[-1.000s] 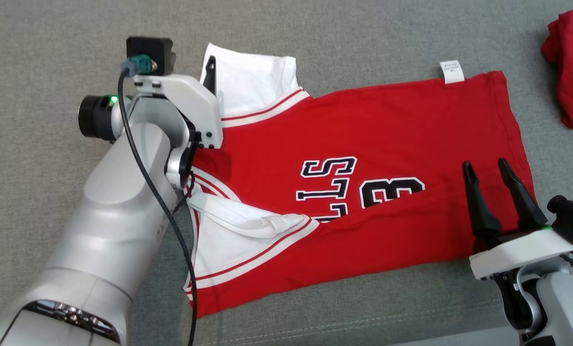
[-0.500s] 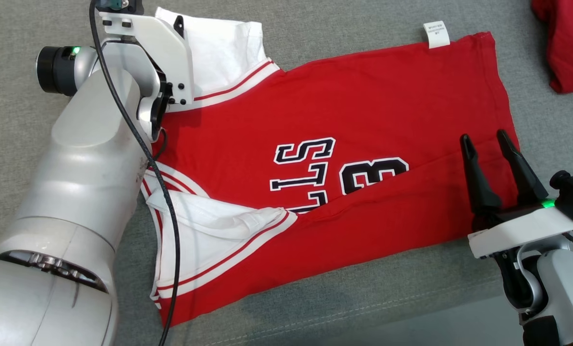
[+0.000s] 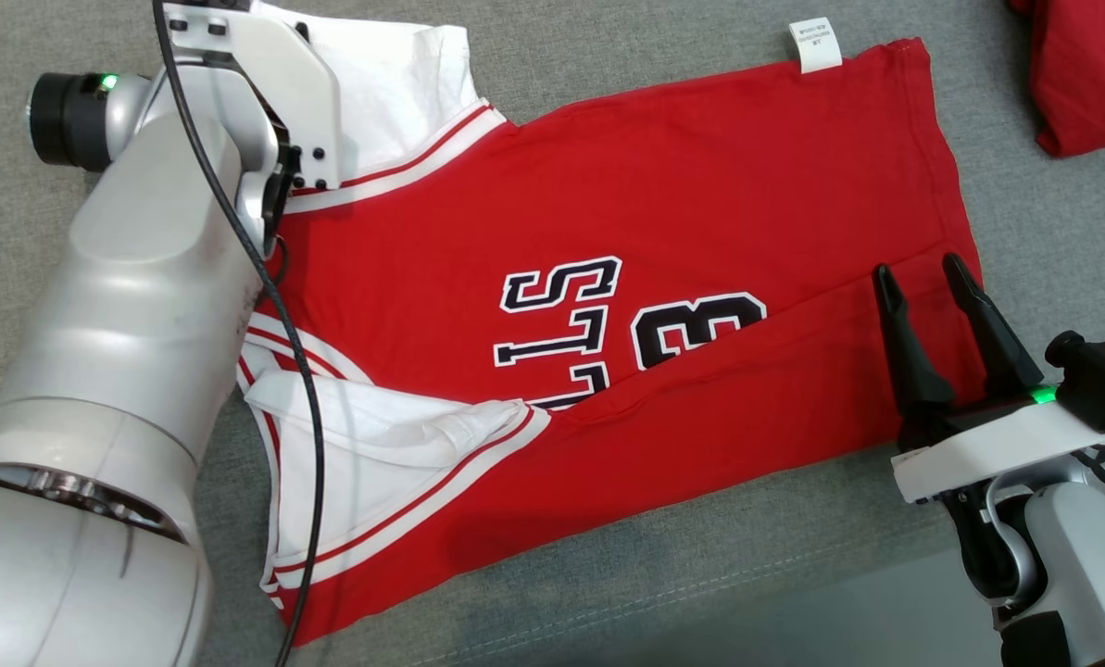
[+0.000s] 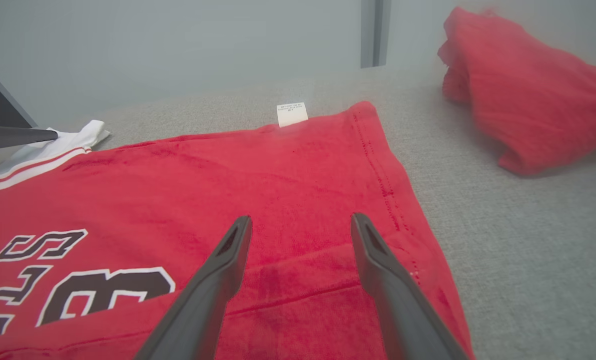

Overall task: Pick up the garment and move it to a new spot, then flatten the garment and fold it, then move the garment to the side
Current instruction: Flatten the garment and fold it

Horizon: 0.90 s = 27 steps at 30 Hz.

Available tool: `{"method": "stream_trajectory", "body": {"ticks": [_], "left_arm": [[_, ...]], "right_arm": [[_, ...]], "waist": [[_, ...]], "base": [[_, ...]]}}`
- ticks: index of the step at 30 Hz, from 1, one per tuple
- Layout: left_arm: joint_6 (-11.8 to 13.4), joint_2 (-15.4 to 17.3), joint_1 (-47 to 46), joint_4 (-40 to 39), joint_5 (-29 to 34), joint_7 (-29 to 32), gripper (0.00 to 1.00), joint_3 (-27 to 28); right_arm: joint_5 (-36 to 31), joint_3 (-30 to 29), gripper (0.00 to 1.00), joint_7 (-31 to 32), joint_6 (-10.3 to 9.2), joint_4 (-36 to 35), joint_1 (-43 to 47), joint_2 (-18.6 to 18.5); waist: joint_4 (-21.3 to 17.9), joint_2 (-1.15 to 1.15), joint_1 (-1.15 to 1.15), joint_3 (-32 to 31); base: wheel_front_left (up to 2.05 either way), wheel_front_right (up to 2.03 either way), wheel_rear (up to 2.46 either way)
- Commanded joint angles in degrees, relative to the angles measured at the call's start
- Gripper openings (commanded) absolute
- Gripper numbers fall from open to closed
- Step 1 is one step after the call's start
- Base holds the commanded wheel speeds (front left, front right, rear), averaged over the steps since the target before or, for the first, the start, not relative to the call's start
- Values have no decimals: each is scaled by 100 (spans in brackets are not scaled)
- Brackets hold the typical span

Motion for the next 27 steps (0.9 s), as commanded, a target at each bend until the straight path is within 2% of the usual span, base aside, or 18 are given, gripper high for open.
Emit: {"method": "stream_trajectory", "body": {"ticks": [1,2,3,4,5,6,13,22,27], "left_arm": [[66,210,-332,-63,78,-24,74,26],[75,224,-347,-54,84,-27,73,15],[74,232,-359,-45,86,-20,56,4],[72,235,-372,-39,73,-20,47,9],[69,238,-383,-32,72,-19,32,1],[60,245,-397,-25,67,-5,0,-5],[-129,217,-427,9,-36,232,0,-15],[-173,204,-580,9,-43,-88,0,-59],[-361,166,-681,-15,-179,-280,0,20]], "right_arm": [[54,102,100,-76,8,-95,-44,-115],[52,112,100,-76,8,-90,-52,-119],[52,122,100,-76,8,-85,-59,-123],[52,128,100,-76,8,-84,-69,-128],[52,129,100,-77,8,-83,-77,-131],[53,131,100,-77,8,-83,-84,-133],[46,65,100,-77,8,-60,-126,-160],[60,-26,100,-77,8,50,-391,-163],[624,169,100,-14,8,661,-925,-323]], "waist": [[-20,0,0,14],[-32,0,0,21],[-40,0,0,28],[-49,0,0,37],[-57,0,0,44],[-64,0,0,53],[-45,0,0,62],[73,0,0,53],[209,0,0,50]], "base": [[0,0,0],[0,0,0],[0,0,0],[0,0,0],[0,0,0],[0,0,0],[0,0,0],[0,0,0],[0,0,0]]}}
